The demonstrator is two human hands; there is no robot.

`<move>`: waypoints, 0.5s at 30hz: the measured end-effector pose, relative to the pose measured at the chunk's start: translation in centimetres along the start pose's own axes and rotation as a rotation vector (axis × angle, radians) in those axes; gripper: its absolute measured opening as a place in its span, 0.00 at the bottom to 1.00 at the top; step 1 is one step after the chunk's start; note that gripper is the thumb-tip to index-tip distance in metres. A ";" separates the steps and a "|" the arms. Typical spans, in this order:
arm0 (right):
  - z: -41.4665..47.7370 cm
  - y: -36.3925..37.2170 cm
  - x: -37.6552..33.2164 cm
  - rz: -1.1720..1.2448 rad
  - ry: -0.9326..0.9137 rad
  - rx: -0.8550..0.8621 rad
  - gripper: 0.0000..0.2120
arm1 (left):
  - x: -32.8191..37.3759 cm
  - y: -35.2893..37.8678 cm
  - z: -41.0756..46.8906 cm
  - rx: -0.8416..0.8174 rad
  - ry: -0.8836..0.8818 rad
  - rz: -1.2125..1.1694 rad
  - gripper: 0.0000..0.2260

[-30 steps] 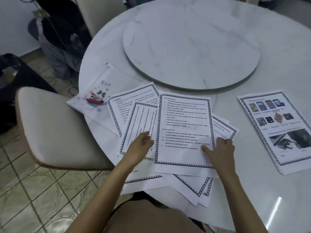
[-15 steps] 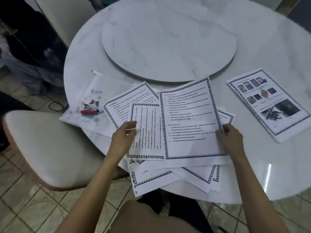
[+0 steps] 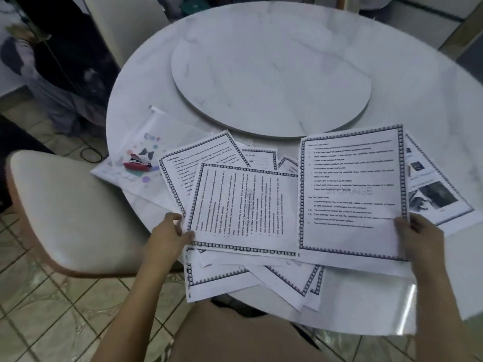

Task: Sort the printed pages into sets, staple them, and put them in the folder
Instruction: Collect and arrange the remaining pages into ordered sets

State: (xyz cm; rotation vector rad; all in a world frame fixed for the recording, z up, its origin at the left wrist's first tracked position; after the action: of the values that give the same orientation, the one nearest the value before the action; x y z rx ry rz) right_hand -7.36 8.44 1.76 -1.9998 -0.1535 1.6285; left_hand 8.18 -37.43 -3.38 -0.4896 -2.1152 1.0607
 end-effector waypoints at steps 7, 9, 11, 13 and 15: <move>1.7 -4.1 1.8 -0.107 0.009 0.073 0.15 | 0.5 -2.3 1.0 0.229 0.037 0.033 0.13; 2.0 -4.7 2.3 -0.149 0.017 0.071 0.16 | 1.0 -3.5 2.0 0.293 0.111 0.104 0.12; 2.3 -4.9 2.5 -0.169 0.026 0.060 0.15 | 1.6 -4.5 3.0 0.356 0.168 0.205 0.12; 2.7 -4.7 2.6 -0.151 0.036 0.047 0.15 | 2.6 -5.2 3.8 0.399 0.207 0.276 0.12; 2.9 -4.6 2.8 -0.137 0.041 0.041 0.14 | 3.4 -5.6 4.2 0.438 0.212 0.271 0.16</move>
State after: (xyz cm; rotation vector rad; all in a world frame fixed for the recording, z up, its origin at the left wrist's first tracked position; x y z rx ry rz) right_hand -8.17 14.45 1.21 -1.9465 -0.2349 1.4923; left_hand 2.65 -40.99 0.87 -0.6486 -1.5989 1.5067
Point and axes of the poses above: each hand's wrist, its own z-axis towards the middle knuckle, its own y-axis out of the palm, x = y × z, the point moved 6 cm from there along z, towards the middle knuckle, and after that the axes turned 12 degrees about z, right-handed, at the moved point
